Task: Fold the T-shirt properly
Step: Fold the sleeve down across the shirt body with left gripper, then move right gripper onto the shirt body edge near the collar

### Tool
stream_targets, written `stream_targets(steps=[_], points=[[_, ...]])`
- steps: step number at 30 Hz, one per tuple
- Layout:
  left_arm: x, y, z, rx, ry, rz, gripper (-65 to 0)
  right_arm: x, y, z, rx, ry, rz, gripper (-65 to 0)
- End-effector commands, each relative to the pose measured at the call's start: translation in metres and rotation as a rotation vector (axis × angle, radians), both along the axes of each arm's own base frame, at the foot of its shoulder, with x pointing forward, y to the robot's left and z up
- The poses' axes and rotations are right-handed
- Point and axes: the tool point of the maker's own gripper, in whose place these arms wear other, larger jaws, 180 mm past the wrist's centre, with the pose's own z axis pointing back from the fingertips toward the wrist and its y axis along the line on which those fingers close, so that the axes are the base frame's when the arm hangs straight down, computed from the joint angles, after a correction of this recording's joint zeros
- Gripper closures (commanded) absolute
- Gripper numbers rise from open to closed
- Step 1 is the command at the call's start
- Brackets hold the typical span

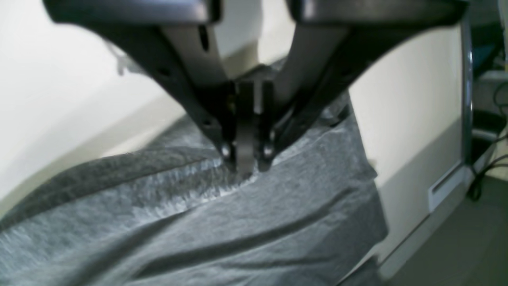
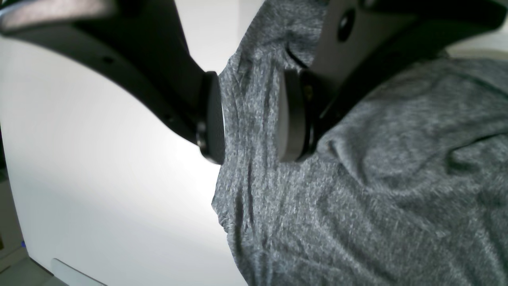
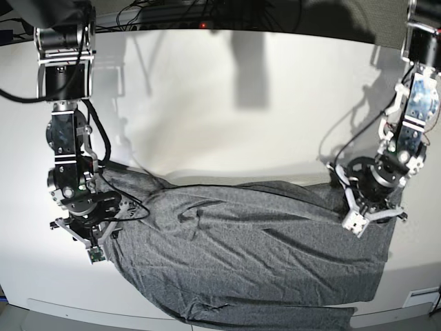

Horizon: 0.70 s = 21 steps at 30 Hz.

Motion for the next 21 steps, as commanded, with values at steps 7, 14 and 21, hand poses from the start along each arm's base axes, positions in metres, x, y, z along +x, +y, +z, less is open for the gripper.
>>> stream_targets(steps=[7,14,21], points=[[0.048,0.036,0.025,-0.017,-0.045,0.095,0.0,0.012,-0.004,0.025,-0.003,-0.070,0.000,-22.5],[0.066,0.052,0.023,-0.042,-0.023,0.150,0.0,0.012,-0.002,0.024,-0.004,-0.065,0.011,-22.5],[0.064,0.044,0.019,-0.119,-0.003,0.153,0.0,-0.010,0.052,0.000,-0.002,0.099,0.393,-22.5]])
